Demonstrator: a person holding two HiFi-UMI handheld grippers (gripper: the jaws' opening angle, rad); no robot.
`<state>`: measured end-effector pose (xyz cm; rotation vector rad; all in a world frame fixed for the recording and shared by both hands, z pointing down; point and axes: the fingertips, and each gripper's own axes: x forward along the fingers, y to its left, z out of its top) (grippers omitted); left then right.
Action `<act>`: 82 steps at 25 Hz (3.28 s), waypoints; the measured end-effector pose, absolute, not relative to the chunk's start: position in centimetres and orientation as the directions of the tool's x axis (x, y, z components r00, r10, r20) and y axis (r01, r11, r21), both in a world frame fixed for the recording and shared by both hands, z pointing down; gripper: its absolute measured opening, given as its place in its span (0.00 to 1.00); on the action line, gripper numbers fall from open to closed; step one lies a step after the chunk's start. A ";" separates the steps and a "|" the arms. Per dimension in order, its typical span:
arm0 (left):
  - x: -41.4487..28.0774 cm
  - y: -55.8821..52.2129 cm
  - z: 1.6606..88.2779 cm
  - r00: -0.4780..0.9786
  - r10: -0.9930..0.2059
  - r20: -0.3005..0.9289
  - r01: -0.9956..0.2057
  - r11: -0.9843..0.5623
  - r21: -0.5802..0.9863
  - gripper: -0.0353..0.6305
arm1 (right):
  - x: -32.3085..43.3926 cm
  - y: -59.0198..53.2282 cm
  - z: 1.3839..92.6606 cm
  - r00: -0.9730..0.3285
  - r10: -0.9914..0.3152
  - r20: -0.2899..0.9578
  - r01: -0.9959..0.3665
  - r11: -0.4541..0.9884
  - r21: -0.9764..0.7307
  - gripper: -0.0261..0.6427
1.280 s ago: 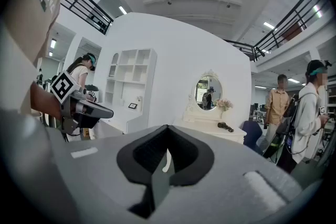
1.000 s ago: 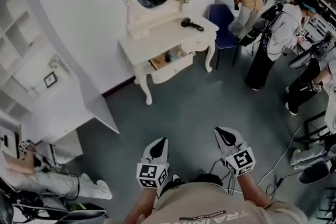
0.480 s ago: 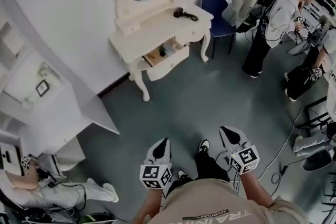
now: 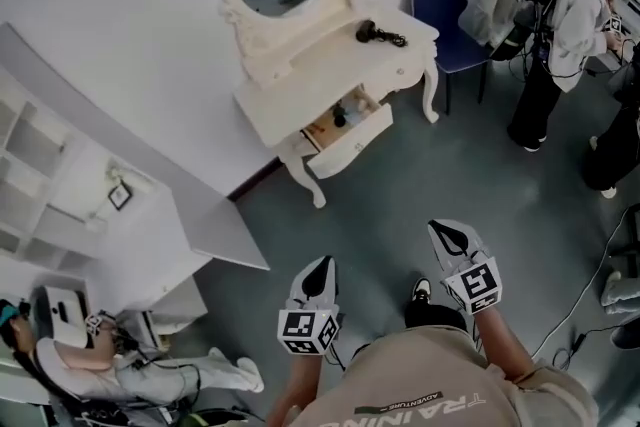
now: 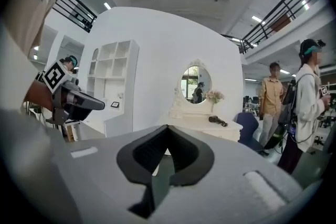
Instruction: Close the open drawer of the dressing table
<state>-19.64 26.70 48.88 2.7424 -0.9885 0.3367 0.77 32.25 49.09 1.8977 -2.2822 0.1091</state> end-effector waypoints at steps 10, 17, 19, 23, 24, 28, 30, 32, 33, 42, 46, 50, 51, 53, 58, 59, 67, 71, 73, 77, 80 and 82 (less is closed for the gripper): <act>-13.7 21.6 48.5 0.685 -0.677 0.269 -0.726 -0.663 0.182 0.08 | 7.6 25.9 50.7 -0.254 -0.950 0.184 -0.965 0.262 0.024 0.04; -12.1 19.3 49.3 0.670 -0.671 0.317 -0.735 -0.659 0.160 0.08 | 8.9 23.7 52.3 -0.273 -0.938 0.215 -0.960 0.281 0.007 0.04; -11.5 18.5 49.9 0.671 -0.665 0.326 -0.733 -0.662 0.158 0.08 | 9.1 23.5 53.5 -0.271 -0.935 0.230 -0.961 0.277 -0.008 0.04; -9.5 16.5 50.9 0.692 -0.646 0.322 -0.713 -0.680 0.171 0.08 | 11.3 22.7 53.7 -0.247 -0.944 0.217 -0.969 0.241 -0.054 0.04; -9.0 15.7 51.0 0.698 -0.640 0.320 -0.708 -0.685 0.173 0.08 | 11.9 22.1 53.4 -0.237 -0.948 0.214 -0.971 0.232 -0.051 0.04; -6.7 12.8 50.9 0.722 -0.622 0.303 -0.682 -0.713 0.163 0.08 | 13.3 20.2 52.2 -0.214 -0.952 0.218 -0.976 0.215 -0.019 0.04; -5.4 11.1 50.4 0.736 -0.617 0.278 -0.667 -0.731 0.141 0.08 | 13.7 19.2 52.0 -0.212 -0.953 0.217 -0.977 0.214 -0.013 0.04; -4.4 9.4 49.8 0.742 -0.623 0.248 -0.662 -0.739 0.126 0.08 | 14.0 17.9 51.7 -0.222 -0.950 0.220 -0.975 0.224 -0.015 0.04; -4.0 8.7 49.6 0.744 -0.625 0.235 -0.661 -0.739 0.127 0.08 | 14.3 17.3 51.1 -0.230 -0.948 0.220 -0.973 0.229 -0.030 0.04; -4.4 1.9 48.1 0.764 -0.612 0.206 -0.640 -0.759 0.117 0.08 | 15.4 9.2 44.4 -0.227 -0.966 0.123 -0.973 0.220 -0.068 0.04; -5.5 -0.9 47.5 0.771 -0.607 0.195 -0.631 -0.769 0.103 0.08 | 14.9 6.1 44.2 -0.210 -0.968 0.134 -0.977 0.204 -0.059 0.04; -7.1 -3.8 47.6 0.752 -0.630 0.197 -0.656 -0.744 0.124 0.08 | 13.8 3.4 45.2 -0.222 -0.958 0.180 -0.975 0.212 -0.074 0.04; -7.6 -3.9 47.8 0.745 -0.637 0.199 -0.664 -0.736 0.131 0.08 | 13.3 3.1 45.5 -0.232 -0.952 0.200 -0.972 0.222 -0.072 0.04; -8.4 -4.0 48.8 0.726 -0.653 0.213 -0.685 -0.714 0.145 0.08 | 12.8 2.6 46.4 -0.248 -0.938 0.242 -0.969 0.238 -0.070 0.04; -7.8 -4.9 52.1 0.718 -0.642 0.269 -0.694 -0.692 0.199 0.08 | 12.6 -0.4 47.9 -0.286 -0.919 0.272 -0.958 0.278 -0.066 0.04; -7.4 -5.3 52.2 0.720 -0.639 0.271 -0.691 -0.697 0.192 0.08 | 12.5 -1.3 48.3 -0.298 -0.914 0.276 -0.954 0.293 -0.059 0.04; -4.2 -11.6 50.7 0.653 -0.695 0.301 -0.751 -0.646 0.139 0.08 | 14.1 -9.2 50.3 -0.407 -0.869 0.280 -0.911 0.408 -0.057 0.04; -0.9 -15.7 49.7 0.634 -0.711 0.306 -0.763 -0.640 0.092 0.08 | 17.1 -13.6 50.8 -0.428 -0.855 0.291 -0.893 0.449 0.005 0.04; 0.2 -17.4 49.0 0.619 -0.727 0.298 -0.775 -0.627 0.080 0.08 | 18.2 -15.3 51.4 -0.447 -0.843 0.299 -0.884 0.467 -0.005 0.04; 1.6 -20.3 48.3 0.592 -0.757 0.276 -0.802 -0.586 0.114 0.08 | 19.9 -18.1 51.9 -0.478 -0.825 0.302 -0.868 0.497 -0.018 0.04; 1.4 -21.0 48.6 0.550 -0.781 0.295 -0.833 -0.539 0.125 0.08 | 19.8 -19.3 52.6 -0.524 -0.790 0.318 -0.838 0.544 -0.031 0.04; 0.8 -20.7 49.2 0.509 -0.798 0.324 -0.859 -0.498 0.120 0.08 | 19.2 -19.7 53.5 -0.570 -0.749 0.337 -0.805 0.591 -0.048 0.04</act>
